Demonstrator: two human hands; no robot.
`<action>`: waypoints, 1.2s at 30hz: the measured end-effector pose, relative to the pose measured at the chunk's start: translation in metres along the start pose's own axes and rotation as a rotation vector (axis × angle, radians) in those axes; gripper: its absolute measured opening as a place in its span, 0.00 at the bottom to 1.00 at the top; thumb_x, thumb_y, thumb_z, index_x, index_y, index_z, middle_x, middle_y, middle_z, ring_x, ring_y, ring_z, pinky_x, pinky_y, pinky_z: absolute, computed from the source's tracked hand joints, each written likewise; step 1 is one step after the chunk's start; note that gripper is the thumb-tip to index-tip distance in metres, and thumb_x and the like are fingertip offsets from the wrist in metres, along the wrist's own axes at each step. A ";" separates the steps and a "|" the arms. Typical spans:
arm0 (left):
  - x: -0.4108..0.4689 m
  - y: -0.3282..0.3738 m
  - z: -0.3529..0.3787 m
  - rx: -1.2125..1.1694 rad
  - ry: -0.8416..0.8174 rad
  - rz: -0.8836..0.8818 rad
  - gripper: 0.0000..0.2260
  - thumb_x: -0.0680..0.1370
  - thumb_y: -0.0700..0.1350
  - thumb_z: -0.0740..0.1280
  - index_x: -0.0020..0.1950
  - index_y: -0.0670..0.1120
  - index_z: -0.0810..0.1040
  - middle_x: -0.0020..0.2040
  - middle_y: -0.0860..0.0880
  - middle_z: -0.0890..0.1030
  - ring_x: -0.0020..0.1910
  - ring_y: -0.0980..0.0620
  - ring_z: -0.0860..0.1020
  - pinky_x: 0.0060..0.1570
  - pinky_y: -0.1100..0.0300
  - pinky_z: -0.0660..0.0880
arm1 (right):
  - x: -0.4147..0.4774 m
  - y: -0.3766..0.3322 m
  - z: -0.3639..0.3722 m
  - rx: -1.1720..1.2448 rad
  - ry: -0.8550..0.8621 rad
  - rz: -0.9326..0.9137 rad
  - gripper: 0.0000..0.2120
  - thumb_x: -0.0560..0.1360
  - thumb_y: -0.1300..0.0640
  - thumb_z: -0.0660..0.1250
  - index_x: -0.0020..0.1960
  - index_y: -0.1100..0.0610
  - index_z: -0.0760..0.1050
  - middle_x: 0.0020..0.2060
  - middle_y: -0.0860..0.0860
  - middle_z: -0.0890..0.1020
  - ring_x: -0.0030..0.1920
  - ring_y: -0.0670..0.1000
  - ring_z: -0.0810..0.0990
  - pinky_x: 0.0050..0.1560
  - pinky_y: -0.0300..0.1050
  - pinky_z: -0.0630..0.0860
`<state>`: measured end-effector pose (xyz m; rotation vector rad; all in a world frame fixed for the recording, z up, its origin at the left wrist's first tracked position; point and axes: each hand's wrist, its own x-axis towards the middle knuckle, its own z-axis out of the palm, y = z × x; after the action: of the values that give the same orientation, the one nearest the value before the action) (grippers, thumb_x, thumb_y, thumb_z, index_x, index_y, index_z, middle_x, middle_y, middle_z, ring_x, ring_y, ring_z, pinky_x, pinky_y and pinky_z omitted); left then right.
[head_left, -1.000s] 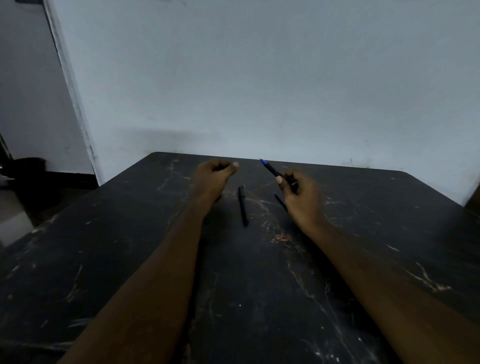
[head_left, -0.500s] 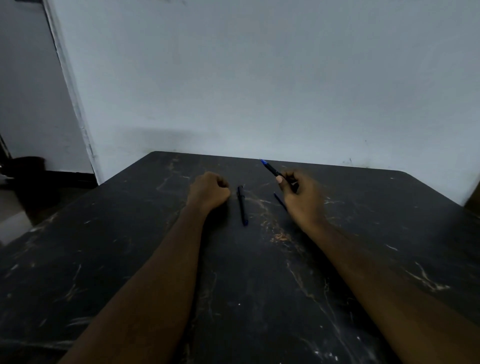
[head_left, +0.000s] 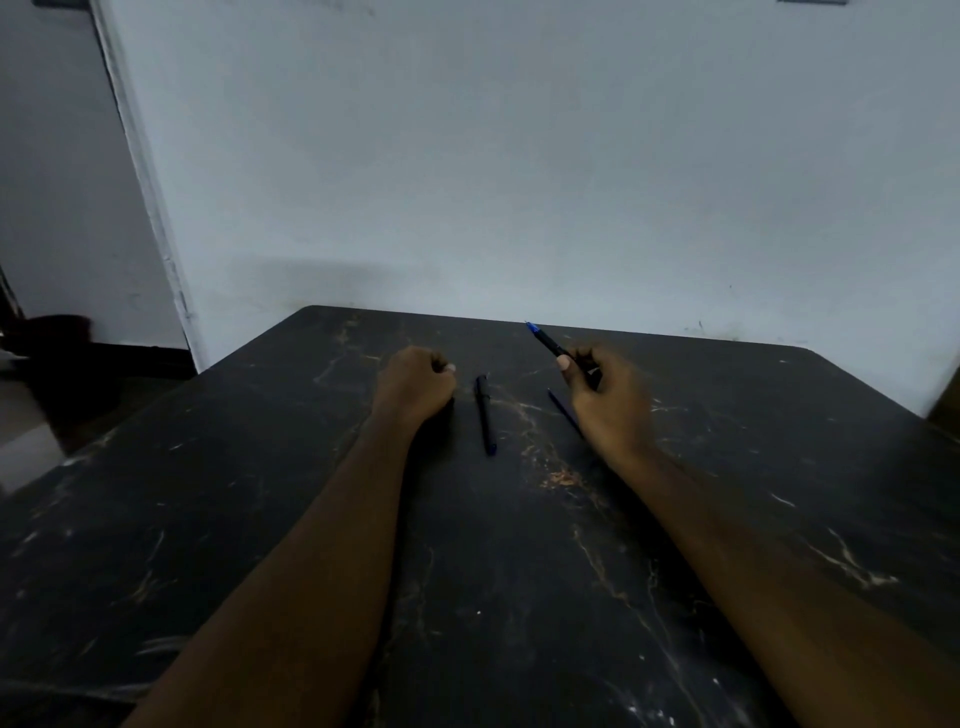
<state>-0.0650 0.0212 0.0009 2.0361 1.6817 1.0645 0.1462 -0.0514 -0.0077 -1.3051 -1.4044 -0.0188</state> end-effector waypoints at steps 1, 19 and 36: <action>0.000 0.000 0.000 0.028 -0.005 -0.020 0.12 0.79 0.52 0.65 0.49 0.47 0.85 0.47 0.47 0.85 0.48 0.48 0.81 0.52 0.56 0.76 | 0.000 0.000 0.000 -0.003 -0.001 0.004 0.03 0.78 0.50 0.66 0.46 0.47 0.76 0.36 0.38 0.76 0.39 0.35 0.76 0.34 0.36 0.67; 0.001 0.019 0.001 -0.883 -0.017 -0.256 0.10 0.78 0.48 0.69 0.56 0.44 0.81 0.49 0.48 0.84 0.38 0.56 0.82 0.35 0.60 0.72 | 0.000 0.000 -0.003 -0.032 -0.013 -0.009 0.05 0.76 0.53 0.69 0.49 0.54 0.79 0.41 0.47 0.80 0.42 0.48 0.78 0.38 0.42 0.70; -0.009 0.041 0.011 -1.255 -0.260 -0.114 0.08 0.82 0.41 0.60 0.60 0.43 0.74 0.51 0.48 0.86 0.44 0.47 0.85 0.38 0.57 0.76 | 0.003 0.005 -0.001 -0.066 -0.072 -0.024 0.06 0.73 0.55 0.72 0.49 0.52 0.80 0.42 0.45 0.79 0.42 0.44 0.75 0.38 0.38 0.69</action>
<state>-0.0284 0.0038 0.0168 1.1347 0.6223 1.2506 0.1512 -0.0484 -0.0087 -1.3550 -1.4917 -0.0345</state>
